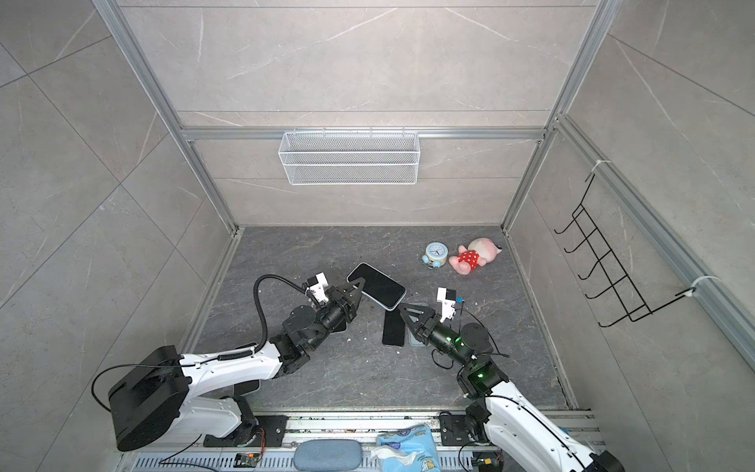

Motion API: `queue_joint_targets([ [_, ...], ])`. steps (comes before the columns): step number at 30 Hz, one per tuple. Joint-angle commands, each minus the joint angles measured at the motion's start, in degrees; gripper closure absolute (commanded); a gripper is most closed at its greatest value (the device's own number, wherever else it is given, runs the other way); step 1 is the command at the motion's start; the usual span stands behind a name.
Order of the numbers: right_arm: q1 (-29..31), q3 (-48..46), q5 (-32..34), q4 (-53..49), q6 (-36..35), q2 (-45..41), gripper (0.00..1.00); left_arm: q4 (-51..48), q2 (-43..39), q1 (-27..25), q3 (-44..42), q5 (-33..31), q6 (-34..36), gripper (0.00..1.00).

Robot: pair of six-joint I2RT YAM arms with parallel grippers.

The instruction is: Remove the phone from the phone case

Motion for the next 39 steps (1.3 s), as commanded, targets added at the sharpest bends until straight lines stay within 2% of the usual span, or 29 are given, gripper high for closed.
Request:
queue_joint_targets([
  [1, 0.43, 0.02, 0.43, 0.71, 0.19, 0.22, 0.41, 7.62, -0.57, -0.28, 2.21, -0.29, -0.51, 1.00],
  [11, 0.44, -0.12, 0.24, 5.23, 1.08, 3.30, 0.41, 8.23, -0.09, -0.73, 2.43, -0.18, 0.11, 1.00],
  [24, 0.36, -0.58, 0.12, 1.03, 0.40, -1.55, 0.41, 8.21, -0.48, -0.69, 1.29, -1.59, 0.06, 1.00],
  [39, 0.36, -0.36, 0.06, 3.76, 0.79, 0.87, 0.41, 9.99, 1.06, -1.24, 1.42, -1.26, 0.51, 1.00],
])
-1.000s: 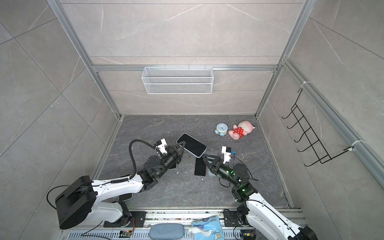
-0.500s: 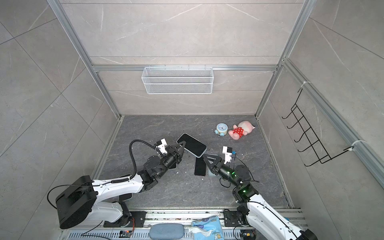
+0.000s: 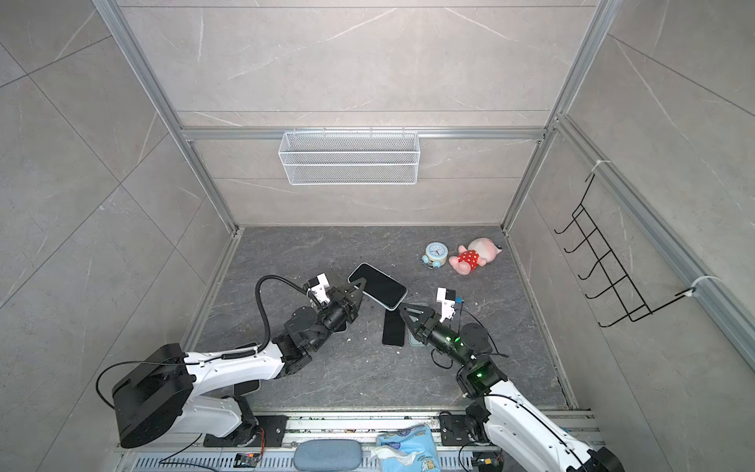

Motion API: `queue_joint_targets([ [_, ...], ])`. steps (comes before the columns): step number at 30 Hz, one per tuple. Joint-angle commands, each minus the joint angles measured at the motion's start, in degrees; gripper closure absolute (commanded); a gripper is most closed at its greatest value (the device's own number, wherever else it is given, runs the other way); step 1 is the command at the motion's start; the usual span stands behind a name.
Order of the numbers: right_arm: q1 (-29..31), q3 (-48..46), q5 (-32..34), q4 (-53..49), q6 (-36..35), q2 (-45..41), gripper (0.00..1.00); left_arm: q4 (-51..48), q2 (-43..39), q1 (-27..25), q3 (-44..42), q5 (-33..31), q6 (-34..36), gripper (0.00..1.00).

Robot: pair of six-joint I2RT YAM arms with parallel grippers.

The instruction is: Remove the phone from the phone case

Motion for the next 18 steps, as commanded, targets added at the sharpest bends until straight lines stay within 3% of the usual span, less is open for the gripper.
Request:
queue_joint_targets([
  [1, 0.34, 0.05, 0.12, 1.67, 0.03, -0.31, 0.41, 8.22, -0.04, -0.48, 1.42, -0.69, 0.45, 1.00],
  [18, 0.42, 0.25, 0.59, 2.73, 0.60, 0.65, 0.41, 8.47, -0.08, -1.05, 0.97, -1.15, 1.99, 1.00],
])
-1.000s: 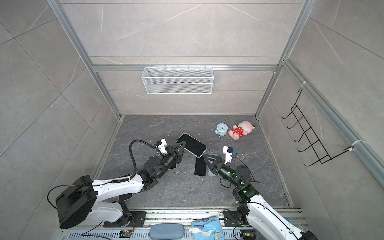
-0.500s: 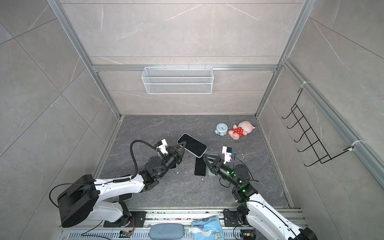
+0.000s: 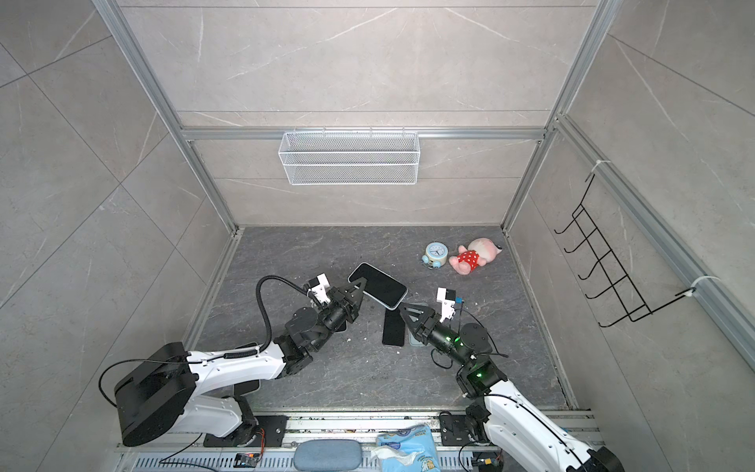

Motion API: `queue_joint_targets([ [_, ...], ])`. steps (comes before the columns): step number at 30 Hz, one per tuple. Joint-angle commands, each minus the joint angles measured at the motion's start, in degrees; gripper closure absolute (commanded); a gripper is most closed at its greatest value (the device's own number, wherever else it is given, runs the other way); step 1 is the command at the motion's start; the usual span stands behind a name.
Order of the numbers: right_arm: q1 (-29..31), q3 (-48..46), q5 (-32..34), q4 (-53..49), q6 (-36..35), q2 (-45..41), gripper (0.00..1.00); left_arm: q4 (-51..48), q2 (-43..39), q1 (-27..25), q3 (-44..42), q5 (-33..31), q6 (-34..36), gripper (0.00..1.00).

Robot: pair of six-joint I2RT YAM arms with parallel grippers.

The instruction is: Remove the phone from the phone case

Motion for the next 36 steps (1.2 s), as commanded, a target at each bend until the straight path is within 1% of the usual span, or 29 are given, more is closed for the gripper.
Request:
queue_joint_targets([
  [1, 0.38, 0.47, 0.34, 2.43, 0.51, 0.48, 0.41, 7.41, -0.76, -0.73, 1.12, -0.11, 2.23, 1.00],
  [9, 0.37, 1.70, 0.87, 2.76, 0.72, 2.14, 0.41, 8.52, 0.59, -2.51, 1.94, 0.01, 4.42, 1.00],
  [13, 0.36, 2.27, 0.79, 4.05, 0.79, 4.34, 0.41, 11.82, 3.26, -3.65, 2.82, 0.64, 4.06, 1.00],
  [19, 0.36, 2.79, 0.35, 8.74, 1.39, 10.27, 0.43, 13.74, 5.92, -5.36, 5.03, 1.74, 4.24, 1.00],
  [24, 0.36, 2.54, -0.06, 15.19, 2.66, 16.52, 0.44, 14.08, 6.37, -6.35, 6.32, 2.29, 5.64, 1.00],
  [29, 0.44, 2.53, -0.51, 20.69, 3.72, 21.69, 0.46, 14.53, 7.59, -7.04, 7.23, 2.76, 5.60, 1.00],
  [33, 0.71, 2.35, -0.86, 23.41, 4.06, 23.90, 0.47, 15.91, 8.74, -7.05, 7.09, 2.90, 5.32, 1.00],
  [36, 0.53, 0.10, -0.23, 24.70, 4.72, 22.56, 0.47, 16.93, 7.88, -6.68, 5.07, 1.00, 4.82, 1.00],
])
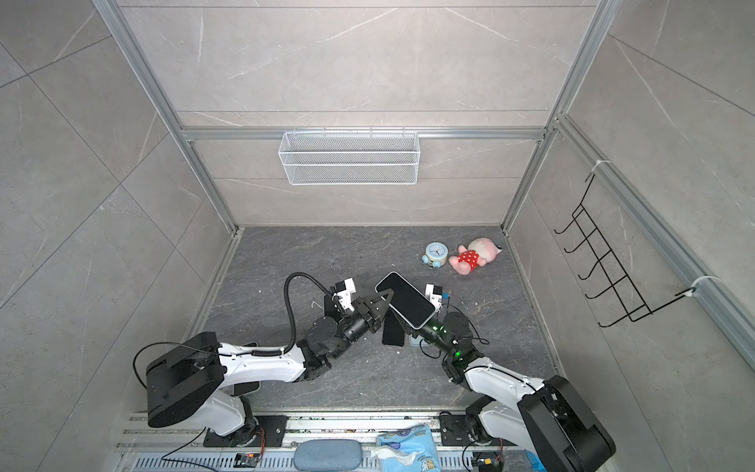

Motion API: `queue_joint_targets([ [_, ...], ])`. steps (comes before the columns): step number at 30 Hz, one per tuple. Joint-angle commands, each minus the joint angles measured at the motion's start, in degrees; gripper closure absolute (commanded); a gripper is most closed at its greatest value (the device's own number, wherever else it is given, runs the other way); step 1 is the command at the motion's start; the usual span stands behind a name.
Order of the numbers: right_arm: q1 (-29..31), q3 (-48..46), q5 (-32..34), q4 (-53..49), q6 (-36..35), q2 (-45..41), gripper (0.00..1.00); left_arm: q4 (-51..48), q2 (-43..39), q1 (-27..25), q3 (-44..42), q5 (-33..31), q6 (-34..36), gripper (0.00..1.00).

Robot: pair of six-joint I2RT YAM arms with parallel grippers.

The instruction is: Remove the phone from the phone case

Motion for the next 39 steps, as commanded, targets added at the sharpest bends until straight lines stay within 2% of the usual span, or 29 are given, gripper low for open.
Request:
queue_joint_targets([
  [1, 0.23, -1.69, -0.73, 3.54, 0.39, -2.37, 0.47, 8.32, -2.01, 1.27, -0.55, -1.07, 0.01, 1.00],
  [5, 0.05, -5.98, 1.14, -2.96, -0.59, -11.65, 0.45, 5.95, -6.33, 2.19, -3.24, -3.13, 0.70, 1.00],
  [8, 0.02, -7.27, 2.27, -14.55, -1.98, -22.06, 0.45, 2.59, -10.61, 2.59, -6.05, -5.94, 1.71, 1.00],
  [12, 0.10, -4.89, 3.49, -31.56, -5.23, -36.95, 0.42, -1.96, -15.46, 2.60, -8.75, -9.30, 3.08, 1.00],
  [15, 0.16, -1.76, 3.19, -39.56, -7.11, -42.74, 0.40, -2.03, -16.05, 2.57, -9.54, -9.77, 3.34, 1.00],
  [18, 0.21, -0.51, 1.83, -39.67, -7.14, -42.11, 0.39, -0.95, -14.81, 2.60, -9.11, -9.41, 3.11, 1.00],
  [21, 0.28, -1.50, 0.46, -34.14, -5.23, -39.09, 0.40, 1.05, -13.33, 2.55, -9.05, -9.39, 2.60, 1.00],
  [26, 0.38, -2.77, 0.24, -30.74, -4.71, -36.53, 0.41, 2.09, -12.42, 2.58, -8.91, -9.21, 2.42, 1.00],
  [39, 0.55, -3.13, 0.13, -27.79, -4.79, -33.44, 0.42, 3.97, -9.72, 2.35, -7.52, -7.62, 2.14, 1.00],
])
